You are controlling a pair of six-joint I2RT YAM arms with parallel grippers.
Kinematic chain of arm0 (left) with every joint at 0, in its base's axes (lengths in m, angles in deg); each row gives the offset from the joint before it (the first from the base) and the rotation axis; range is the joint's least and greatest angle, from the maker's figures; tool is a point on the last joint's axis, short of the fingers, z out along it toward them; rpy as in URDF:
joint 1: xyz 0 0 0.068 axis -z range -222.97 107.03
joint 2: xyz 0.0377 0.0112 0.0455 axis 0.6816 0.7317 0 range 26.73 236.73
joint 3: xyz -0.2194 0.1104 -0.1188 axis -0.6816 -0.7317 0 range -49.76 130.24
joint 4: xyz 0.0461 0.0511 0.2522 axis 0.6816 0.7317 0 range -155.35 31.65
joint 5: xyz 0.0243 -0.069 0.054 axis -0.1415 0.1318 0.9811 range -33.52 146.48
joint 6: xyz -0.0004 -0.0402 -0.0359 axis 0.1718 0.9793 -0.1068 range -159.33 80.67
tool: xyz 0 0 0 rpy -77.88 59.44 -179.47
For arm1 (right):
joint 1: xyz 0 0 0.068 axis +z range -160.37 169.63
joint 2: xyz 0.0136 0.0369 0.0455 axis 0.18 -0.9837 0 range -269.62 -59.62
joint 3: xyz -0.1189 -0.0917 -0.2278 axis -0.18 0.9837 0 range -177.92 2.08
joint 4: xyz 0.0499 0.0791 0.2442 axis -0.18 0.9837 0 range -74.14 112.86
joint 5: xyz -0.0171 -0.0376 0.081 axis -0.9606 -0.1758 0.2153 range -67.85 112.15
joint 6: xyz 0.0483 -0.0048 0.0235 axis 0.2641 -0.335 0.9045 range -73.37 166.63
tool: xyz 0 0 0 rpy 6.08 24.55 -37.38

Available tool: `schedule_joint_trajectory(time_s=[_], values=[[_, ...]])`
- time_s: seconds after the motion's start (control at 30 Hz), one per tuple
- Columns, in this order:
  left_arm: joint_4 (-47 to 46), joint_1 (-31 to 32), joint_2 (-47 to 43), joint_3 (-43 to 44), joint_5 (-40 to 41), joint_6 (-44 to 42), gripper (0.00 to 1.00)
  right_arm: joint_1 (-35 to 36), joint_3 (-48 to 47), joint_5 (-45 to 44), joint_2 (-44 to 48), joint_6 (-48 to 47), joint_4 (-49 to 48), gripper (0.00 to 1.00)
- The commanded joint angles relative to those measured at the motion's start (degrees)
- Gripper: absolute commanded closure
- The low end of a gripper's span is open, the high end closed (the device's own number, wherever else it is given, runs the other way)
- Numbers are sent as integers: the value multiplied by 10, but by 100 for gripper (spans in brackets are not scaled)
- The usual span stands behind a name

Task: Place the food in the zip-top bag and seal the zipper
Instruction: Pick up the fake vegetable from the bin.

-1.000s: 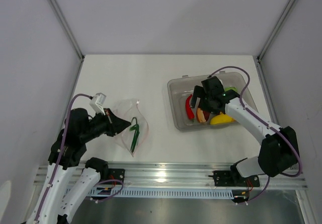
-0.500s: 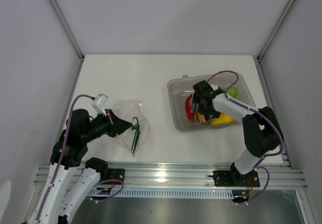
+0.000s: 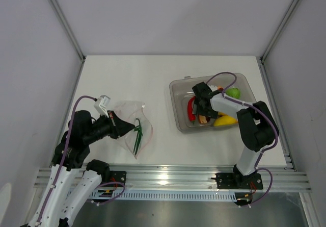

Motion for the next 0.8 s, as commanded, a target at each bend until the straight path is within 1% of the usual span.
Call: schedule_joint_trajectory(time_s=[0.0, 0.03, 0.07, 0.13, 0.17, 0.23, 0.27, 0.33, 0.37, 0.47, 0.5, 0.57, 0.63, 0.77], values=[[-20, 3, 0, -1, -13, 7, 100, 7, -4, -13, -11, 3, -27, 23], [-20, 3, 0, -1, -13, 7, 100, 7, 0, -14, -10, 3, -31, 27], [-20, 3, 1, -1, -12, 7, 100, 7, 9, -14, -4, 3, -37, 38], [-17, 3, 1, -2, -12, 7, 100, 8, 17, -15, 0, 3, -42, 49], [-17, 3, 0, -2, -12, 8, 99, 7, 21, -16, 4, 2, -45, 60], [-15, 3, -1, 0, -11, 8, 99, 7, 23, -16, 9, -1, -45, 71], [-14, 3, -2, -1, -11, 8, 99, 5, 23, -16, 14, -3, -43, 85], [-13, 3, -3, 0, -11, 9, 99, 5, 23, -21, 23, -7, -39, 98], [-12, 3, -3, 0, -11, 9, 99, 5, 24, -22, 30, -8, -35, 100], [-10, 3, -4, -1, -9, 10, 99, 7, 30, -20, 73, -14, -28, 100], [-9, 3, -7, -1, -8, 10, 99, 8, 37, -17, 103, -16, -27, 100], [-9, 3, -7, -2, -8, 11, 99, 8, 44, -9, 136, -23, -22, 100], [-9, 3, -8, -4, -8, 12, 99, 5, 50, 6, 181, -28, -13, 100], [-13, 3, -8, -8, -10, 15, 100, 2, 58, 46, 239, -37, -4, 100]])
